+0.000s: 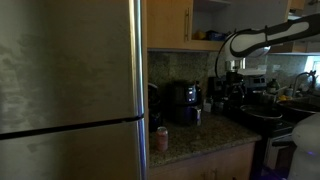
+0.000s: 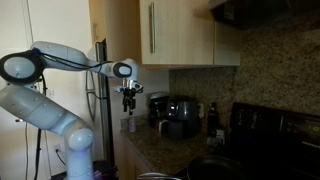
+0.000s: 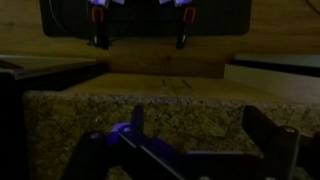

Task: Turn off the coffee maker

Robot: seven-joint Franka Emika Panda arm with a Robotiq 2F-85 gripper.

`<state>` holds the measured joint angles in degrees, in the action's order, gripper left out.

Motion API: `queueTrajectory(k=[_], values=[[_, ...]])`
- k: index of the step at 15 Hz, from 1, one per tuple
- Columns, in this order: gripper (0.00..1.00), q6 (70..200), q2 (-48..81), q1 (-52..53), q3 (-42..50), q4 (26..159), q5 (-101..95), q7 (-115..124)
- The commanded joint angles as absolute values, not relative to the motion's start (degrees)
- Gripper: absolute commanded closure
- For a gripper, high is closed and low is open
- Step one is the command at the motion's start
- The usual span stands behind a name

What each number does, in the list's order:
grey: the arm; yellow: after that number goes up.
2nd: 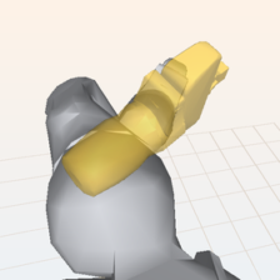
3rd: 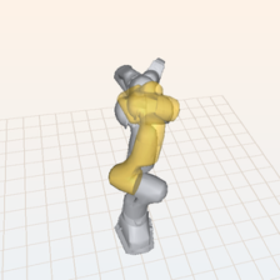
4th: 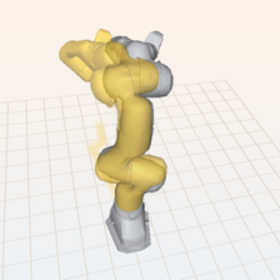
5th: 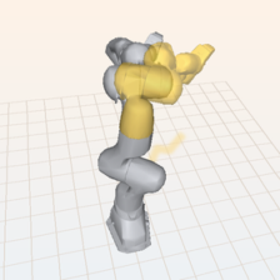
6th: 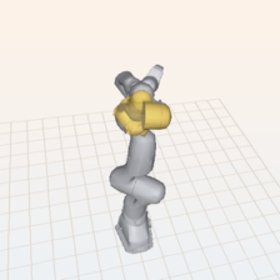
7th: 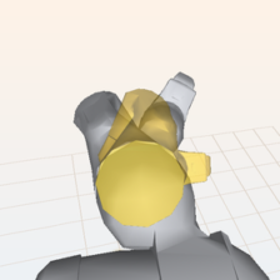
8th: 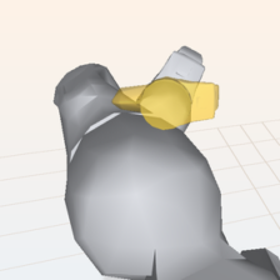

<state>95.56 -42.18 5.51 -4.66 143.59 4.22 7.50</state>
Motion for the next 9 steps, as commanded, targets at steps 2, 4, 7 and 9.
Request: queueTrajectory(k=[2,4,7,9], values=[[0.00,114.0,-36.8,5.5,-6.3,144.1,4.8,6.2],[0.00,120.4,-33.5,5.2,-7.3,143.8,4.3,7.8],[0.00,120.0,-34.0,5.5,-7.1,143.9,4.2,8.4],[0.00,121.1,-32.7,5.5,-7.3,143.8,4.2,8.7]])
